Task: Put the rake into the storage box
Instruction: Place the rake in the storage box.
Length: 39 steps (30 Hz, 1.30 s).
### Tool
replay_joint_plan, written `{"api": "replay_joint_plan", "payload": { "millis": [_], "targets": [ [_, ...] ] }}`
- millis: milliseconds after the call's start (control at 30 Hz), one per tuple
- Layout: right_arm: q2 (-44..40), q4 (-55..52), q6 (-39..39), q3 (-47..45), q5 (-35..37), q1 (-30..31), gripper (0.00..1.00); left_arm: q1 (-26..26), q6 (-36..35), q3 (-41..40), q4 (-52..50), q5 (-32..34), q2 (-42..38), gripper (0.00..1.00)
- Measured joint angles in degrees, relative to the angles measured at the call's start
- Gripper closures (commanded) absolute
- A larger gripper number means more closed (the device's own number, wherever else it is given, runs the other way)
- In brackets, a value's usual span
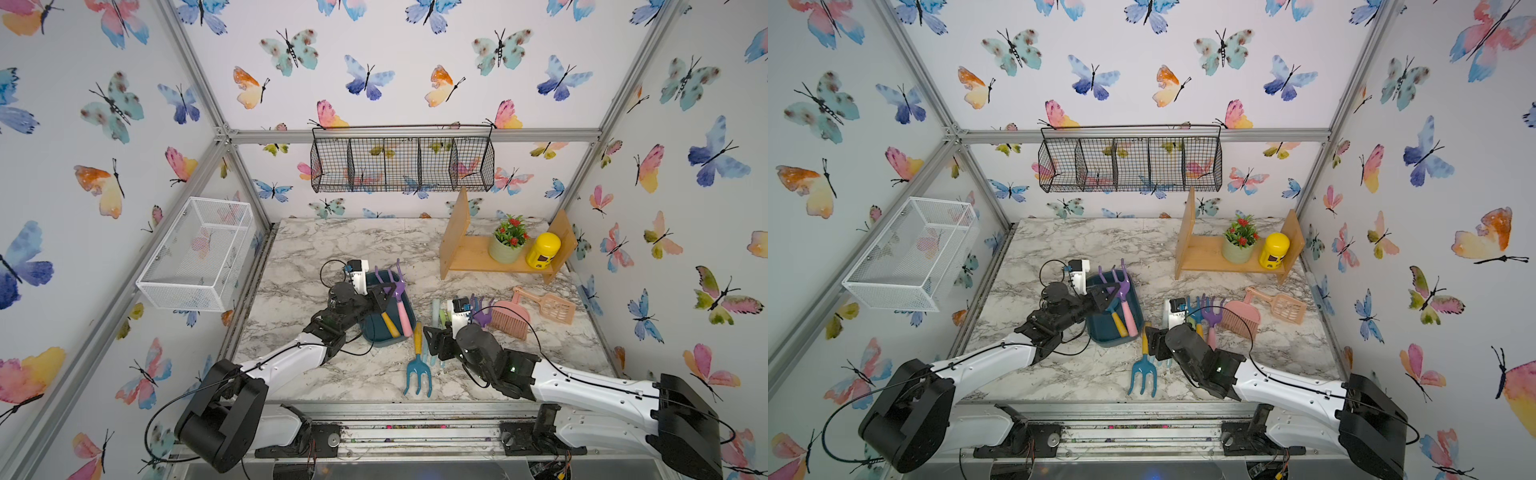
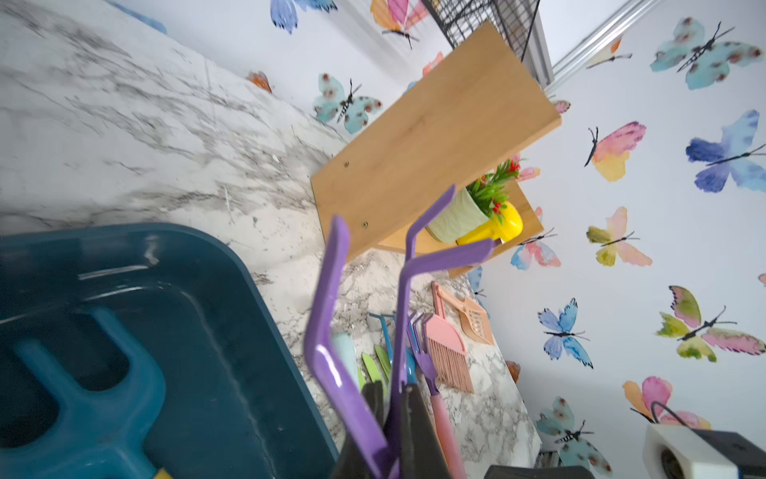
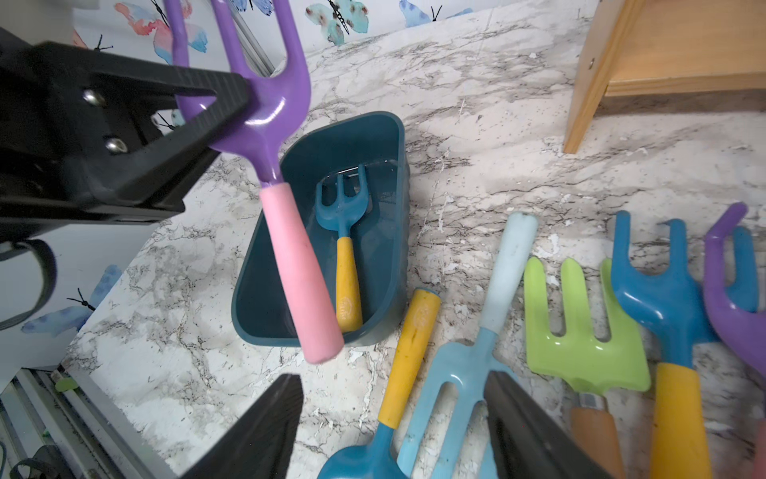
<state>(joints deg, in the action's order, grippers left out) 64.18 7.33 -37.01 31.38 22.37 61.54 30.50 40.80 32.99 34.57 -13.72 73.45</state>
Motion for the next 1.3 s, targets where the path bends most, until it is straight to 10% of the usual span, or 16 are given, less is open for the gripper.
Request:
{"api": "replay_joint_plan", "payload": {
  "millis": [700, 1033, 1300],
  "targets": [
    [2.3, 0.0, 0.2, 0.0, 0.0, 0.0, 0.25, -0.8, 5.7, -1.9, 5.5, 7.5, 14.8, 0.98],
    [2.3, 0.0, 0.2, 0.0, 0.2, 0.0, 0.25, -0.9, 9.8, 2.4, -0.4, 7.5, 18.7, 0.48],
    [2.3, -1.2, -0.2, 0.0, 1.8, 0.0, 0.25, -0.5, 11.2, 4.6, -8.1, 8.7, 19.1, 0.44]
  ]
}}
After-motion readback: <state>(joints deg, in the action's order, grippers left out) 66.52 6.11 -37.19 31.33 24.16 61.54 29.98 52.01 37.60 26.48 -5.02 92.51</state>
